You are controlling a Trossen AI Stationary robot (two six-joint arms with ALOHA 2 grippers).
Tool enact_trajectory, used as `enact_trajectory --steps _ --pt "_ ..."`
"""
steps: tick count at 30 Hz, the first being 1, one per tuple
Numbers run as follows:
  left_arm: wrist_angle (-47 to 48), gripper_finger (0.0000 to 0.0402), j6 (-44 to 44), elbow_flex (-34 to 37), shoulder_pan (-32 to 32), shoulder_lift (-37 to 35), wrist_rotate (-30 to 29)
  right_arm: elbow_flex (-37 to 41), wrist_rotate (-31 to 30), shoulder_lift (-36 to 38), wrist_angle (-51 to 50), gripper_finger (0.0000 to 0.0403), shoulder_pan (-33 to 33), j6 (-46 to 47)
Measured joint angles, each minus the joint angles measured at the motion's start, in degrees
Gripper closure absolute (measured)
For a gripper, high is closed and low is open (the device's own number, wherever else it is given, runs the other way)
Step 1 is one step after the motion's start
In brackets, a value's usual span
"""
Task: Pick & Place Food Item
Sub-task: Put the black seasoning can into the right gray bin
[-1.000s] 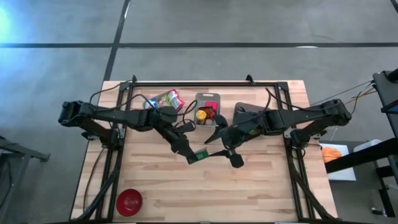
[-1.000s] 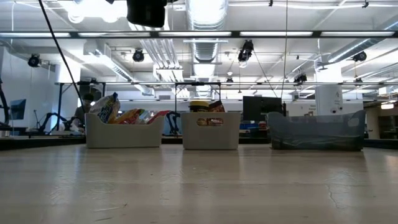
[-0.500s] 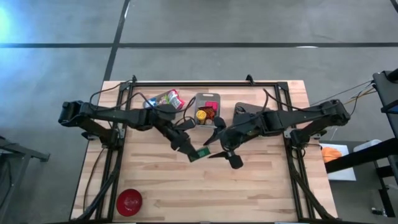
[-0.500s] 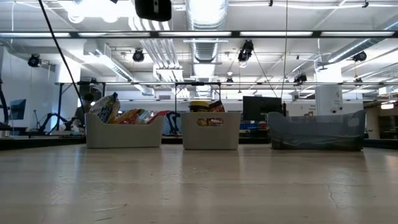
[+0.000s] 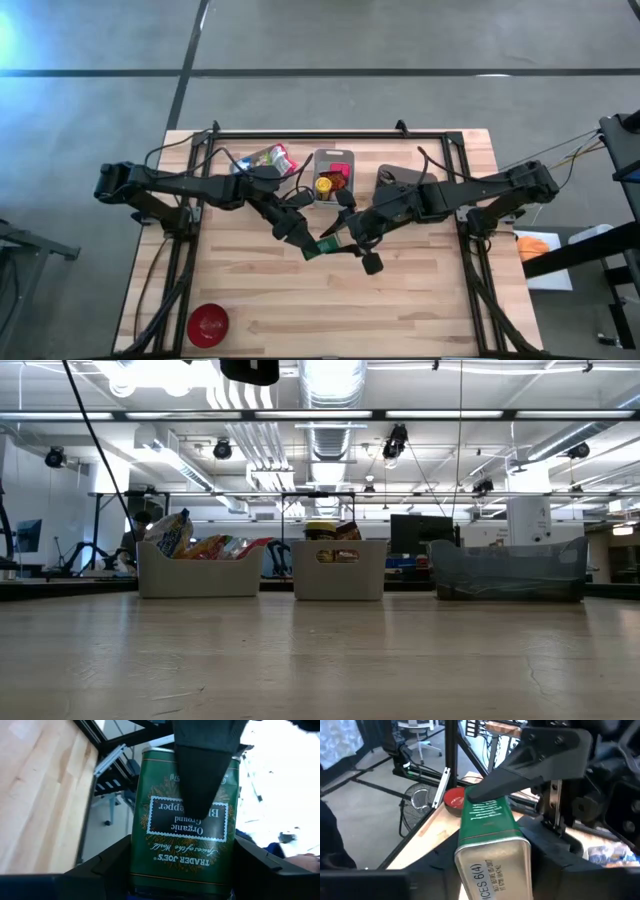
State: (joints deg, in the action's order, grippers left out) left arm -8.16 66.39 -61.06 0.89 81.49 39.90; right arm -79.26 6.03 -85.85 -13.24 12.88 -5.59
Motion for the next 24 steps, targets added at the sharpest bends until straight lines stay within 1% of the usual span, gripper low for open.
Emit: enact_trajectory --steps 2,5,9,12,14,17,19,21,24 --pt "-0.82 0.0142 1.11 0.0 -0.02 0.0 0.72 -0.01 -0.67 0.13 0.22 0.0271 0.03 -1.86" --pt "-2.08 0.011 1.44 0.0 -0.02 0.0 0.78 -0.02 -0.75 0.38 0.43 0.0271 0.33 -1.88" --pt "-3.46 0.0067 0.42 0.0 0.04 -0.05 0.79 -0.51 -0.17 0.38 0.34 0.0274 0.78 1.36" --pt "-3.89 0.0048 -0.68 0.0 -0.04 -1.2 0.03 -1.48 0.26 0.38 -0.48 0.0274 0.92 5.35" --pt "-3.89 0.0042 -1.72 0.0 -0.07 -2.86 -1.84 -2.08 0.23 0.62 -0.5 0.0274 0.91 7.38" --pt "-3.63 0.004 -6.14 0.0 0.04 -6.24 -7.3 -3.51 -0.03 1.02 -0.41 0.0274 0.85 10.47" --pt "-2.38 0.0039 -11.6 0.0 0.06 -9.23 -12.77 -4.96 -0.56 1.24 -0.32 0.0274 0.87 12.21" --pt "-0.44 0.0038 -18.71 -0.02 0.42 -12.54 -19.59 -6.27 -1.72 1.52 -0.32 0.0274 0.9 13.32" --pt "3.18 0.0038 -30.24 -0.02 3.19 -16.71 -31.89 -8.14 -4.04 1.87 -0.25 0.0274 0.89 14.59"
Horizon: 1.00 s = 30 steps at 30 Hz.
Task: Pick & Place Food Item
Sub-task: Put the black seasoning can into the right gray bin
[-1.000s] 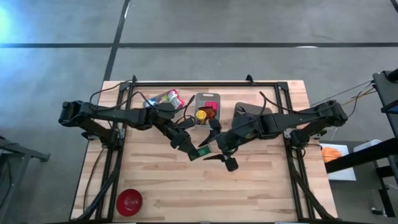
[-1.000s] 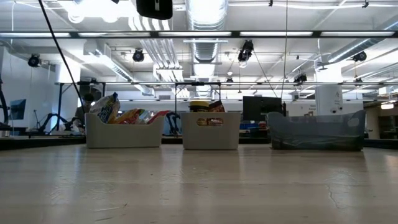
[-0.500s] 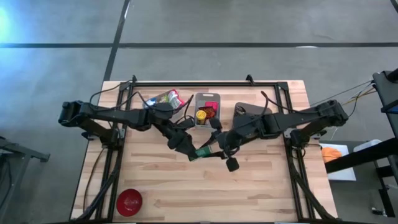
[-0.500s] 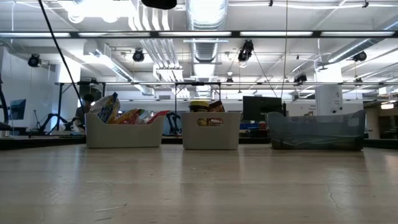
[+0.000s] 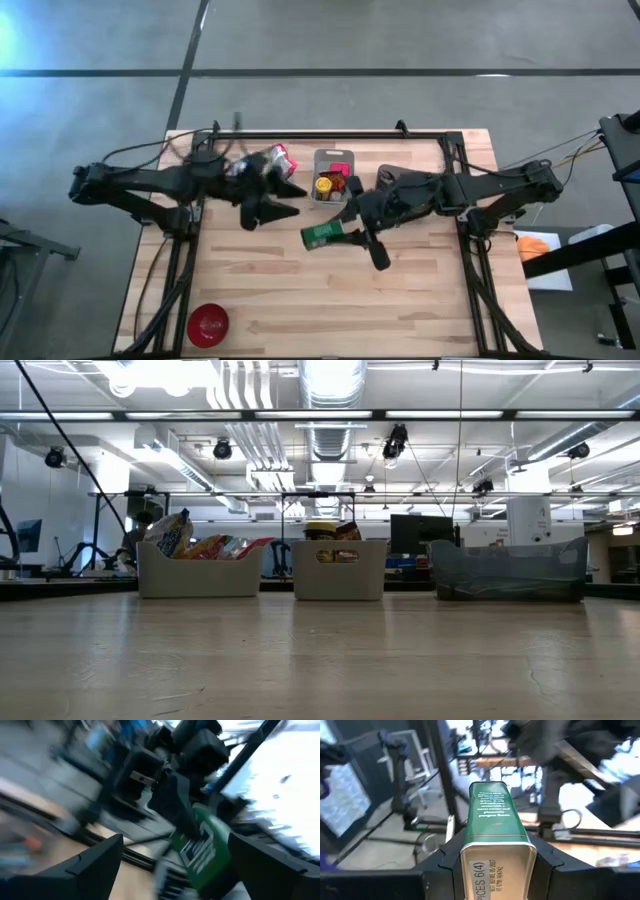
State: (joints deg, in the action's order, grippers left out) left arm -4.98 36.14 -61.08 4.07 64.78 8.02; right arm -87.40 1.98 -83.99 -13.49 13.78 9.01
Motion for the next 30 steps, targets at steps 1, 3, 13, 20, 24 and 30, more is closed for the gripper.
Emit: enact_trajectory --steps 1,3,13,20,24,30 --pt "0.92 0.0038 -4.07 0.0 1.36 -0.95 -4.01 -0.68 -0.96 0.0 -0.02 0.0274 -0.02 0.08" --pt "1.44 0.0038 -11.14 0.0 4.1 -2.13 -10.51 -1.84 -2.42 0.0 0.04 0.0274 -0.06 -0.18" --pt "-0.43 0.0037 -20.0 0.0 8.31 -2.11 -16.98 -4.52 -7.4 -0.39 0.36 0.0274 -0.15 -1.63" --pt "-3.95 0.0037 -21.67 0.0 8.55 -0.13 -17.05 -4.5 -11.1 -0.58 0.48 0.0274 -0.17 -1.61" --pt "-6.21 0.0037 -23.24 0.0 8.63 1.17 -17.09 -4.5 -12.77 -1.29 0.65 0.0274 -0.19 -1.52" --pt "-8.21 0.0037 -24.21 -0.04 8.7 1.73 -17.08 -4.65 -13.83 -2.64 1.02 0.0274 -0.17 0.3"
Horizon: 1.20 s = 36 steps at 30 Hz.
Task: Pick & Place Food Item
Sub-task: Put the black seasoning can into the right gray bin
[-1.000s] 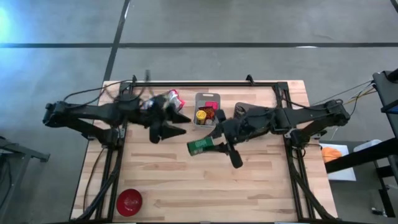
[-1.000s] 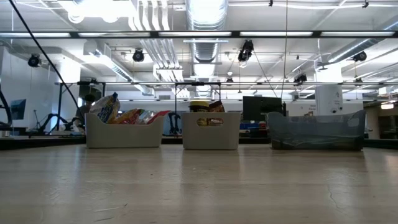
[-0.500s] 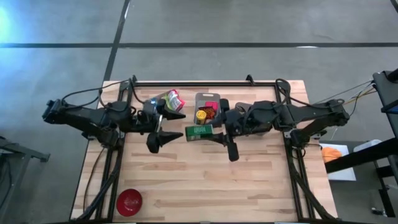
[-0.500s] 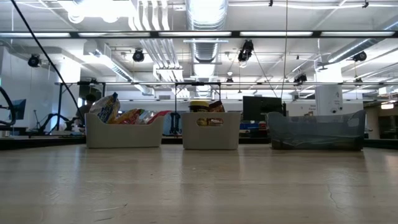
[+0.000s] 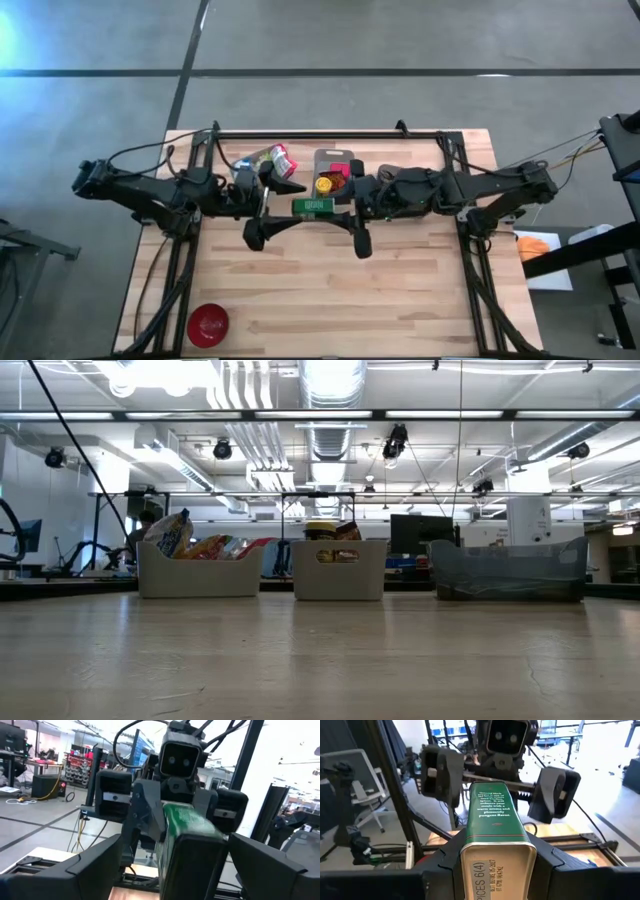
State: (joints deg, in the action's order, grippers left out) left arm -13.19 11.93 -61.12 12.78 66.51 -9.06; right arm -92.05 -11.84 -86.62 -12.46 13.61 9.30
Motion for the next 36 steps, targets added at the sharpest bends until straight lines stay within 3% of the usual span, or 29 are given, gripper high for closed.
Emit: enact_trajectory --steps 9,14,22,28,36 --pt "0.15 0.005 0.02 0.02 0.0 0.88 0.0 -0.17 0.04 -0.86 3.29 0.0274 0.0 -0.81" --pt "-1.5 0.012 0.03 0.02 0.0 0.82 0.02 -0.17 0.14 -0.86 3.93 0.0274 0.0 -0.92" --pt "-2.08 0.0289 -1.24 -0.04 -0.02 0.73 2.06 -0.17 0.05 -0.75 4.15 0.0274 0.07 0.55" --pt "-2.09 0.0288 -0.31 -0.04 -0.07 0.49 3.06 -0.15 0.06 -0.73 4.29 0.0273 0.07 3.11" --pt "-2.22 0.0288 2.78 -0.05 0.0 -0.27 4.13 -0.15 4.99 -0.58 5.09 0.0134 0.04 7.52"
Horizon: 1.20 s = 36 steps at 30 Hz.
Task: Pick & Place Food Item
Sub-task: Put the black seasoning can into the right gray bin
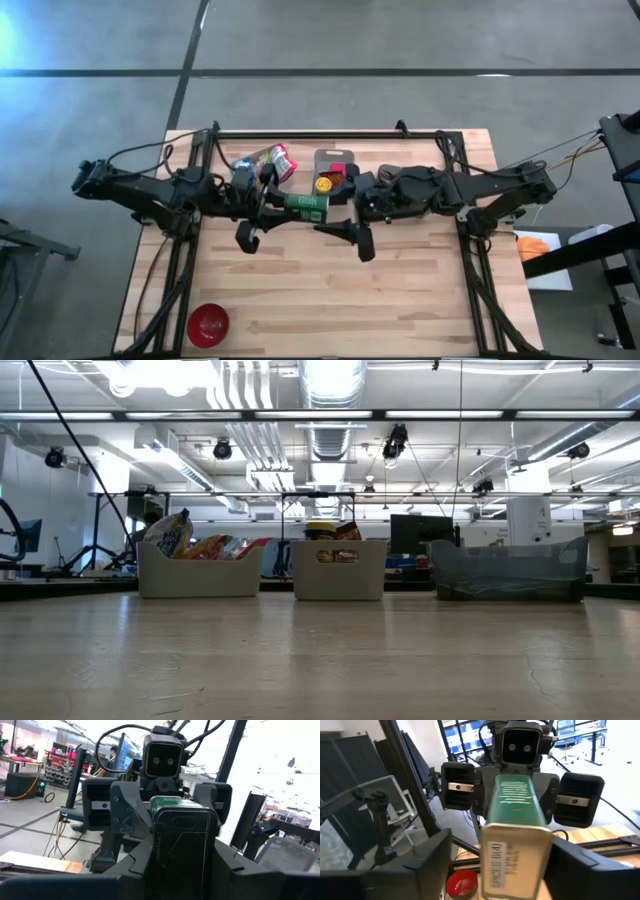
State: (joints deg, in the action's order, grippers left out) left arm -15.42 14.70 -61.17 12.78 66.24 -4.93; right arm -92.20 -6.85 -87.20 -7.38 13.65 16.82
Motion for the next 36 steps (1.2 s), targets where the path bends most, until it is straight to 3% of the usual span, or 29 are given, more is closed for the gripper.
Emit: enact_trajectory --steps 4,8,13,21,25,36 --pt "0.43 0.0288 2.26 0.0 -0.17 -0.96 -0.59 0.0 -0.63 0.02 -0.02 0.0083 -0.14 2.3" --pt "3.8 0.0288 9.37 -0.41 -1.46 -2.39 -2.11 0.0 -1.95 0.42 -0.7 0.006 -0.31 2.84" --pt "21.02 0.0288 17.74 -7.27 -5.59 -1.71 -1.91 0.2 -5.97 1.51 -6.13 0.0056 -0.47 6.78" --pt "47.61 0.0288 17.11 -20.8 -13.4 3.52 -3.52 0.02 -6.4 7.1 -15.57 0.0055 -0.05 12.95" --pt "56.87 0.0288 17.06 -24.54 -17.6 6.71 -0.96 0.07 -6.85 9.87 -20.12 0.0055 0.19 16.13" --pt "61.76 0.0288 14.55 -24.8 -25.88 18.95 4.59 0.17 -9.06 14.42 -29.49 0.0055 1.58 23.49"
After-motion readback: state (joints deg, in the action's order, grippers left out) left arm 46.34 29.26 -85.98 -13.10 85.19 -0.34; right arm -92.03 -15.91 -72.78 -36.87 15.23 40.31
